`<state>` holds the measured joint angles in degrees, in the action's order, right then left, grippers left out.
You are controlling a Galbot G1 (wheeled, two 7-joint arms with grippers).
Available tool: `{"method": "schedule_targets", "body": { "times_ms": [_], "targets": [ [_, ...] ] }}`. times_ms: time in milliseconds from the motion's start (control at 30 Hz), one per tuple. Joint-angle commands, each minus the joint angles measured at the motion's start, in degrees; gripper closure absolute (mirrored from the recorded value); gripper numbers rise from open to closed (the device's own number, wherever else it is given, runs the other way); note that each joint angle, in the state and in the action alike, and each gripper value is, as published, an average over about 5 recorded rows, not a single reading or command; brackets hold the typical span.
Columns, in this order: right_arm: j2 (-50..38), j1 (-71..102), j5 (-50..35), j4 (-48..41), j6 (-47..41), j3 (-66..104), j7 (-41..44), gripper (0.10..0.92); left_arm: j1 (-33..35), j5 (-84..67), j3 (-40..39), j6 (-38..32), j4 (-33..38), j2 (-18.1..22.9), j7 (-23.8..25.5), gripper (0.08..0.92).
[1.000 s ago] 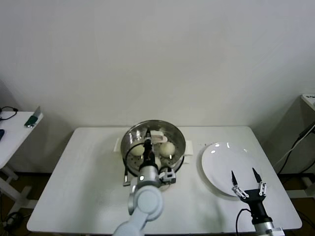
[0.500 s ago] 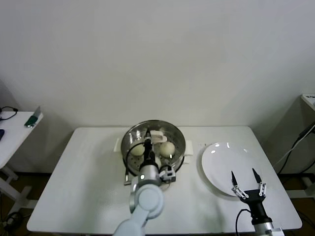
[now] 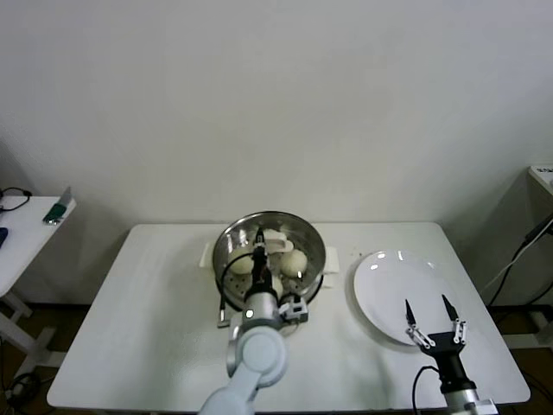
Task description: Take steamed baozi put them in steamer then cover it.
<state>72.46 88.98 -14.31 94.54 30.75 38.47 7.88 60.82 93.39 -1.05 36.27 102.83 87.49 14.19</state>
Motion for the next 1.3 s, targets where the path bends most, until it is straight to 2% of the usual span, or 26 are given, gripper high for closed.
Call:
{"method": "schedule_targets", "body": {
  "times_ms": [33,300,500,633,733,867,1000,1167,1300],
  "targets": [
    [0.03,-0.04,0.08,0.23,-0.25,-0.2,0.02,0.203,0.19,-1.06,-0.15,0.03,1.16,-0.84,0.05,0.804],
    [-0.2,0.09,-0.26,0.74,-2.0,-0.46,0.26,0.203,0.55,-5.05,-1.29,0.76,6.88,-4.77,1.78,0.572],
    [-0.82,1.1,-3.52,2.15,-6.99,-1.97,-2.2,0.203,2.4,-15.36,-2.6,1.56,13.44,-8.83,0.47,0.399],
    [-0.8,1.21,-3.28,2.63,-9.21,-2.37,-3.64,0.203,4.6,-21.93,-2.26,0.7,17.45,-10.68,-3.85,0.286],
    [-0.72,1.3,-2.81,3.76,-9.15,-2.39,-5.5,0.203,6.6,-30.82,0.11,-3.26,20.64,-12.03,-9.54,0.212],
    [-1.05,1.36,-3.13,5.41,-8.11,-2.2,-7.38,0.203,8.52,-46.82,6.71,-10.39,23.16,-13.55,-16.51,0.18],
    [-1.18,1.45,-3.44,6.27,-7.07,-2.16,-7.07,0.203,11.27,-60.63,15.28,-16.94,24.57,-15.09,-20.69,0.177],
    [-0.91,1.88,-3.08,6.55,-6.21,-2.27,-6.5,0.203,18.31,-75.9,28.49,-25.2,24.06,-14.77,-20.83,0.177],
    [-0.52,1.74,-2.94,5.63,-5.16,-2.27,-6.49,0.203,24.23,-89.51,36.03,-34.3,19.44,-14.62,-20.45,0.177]
  ]
}}
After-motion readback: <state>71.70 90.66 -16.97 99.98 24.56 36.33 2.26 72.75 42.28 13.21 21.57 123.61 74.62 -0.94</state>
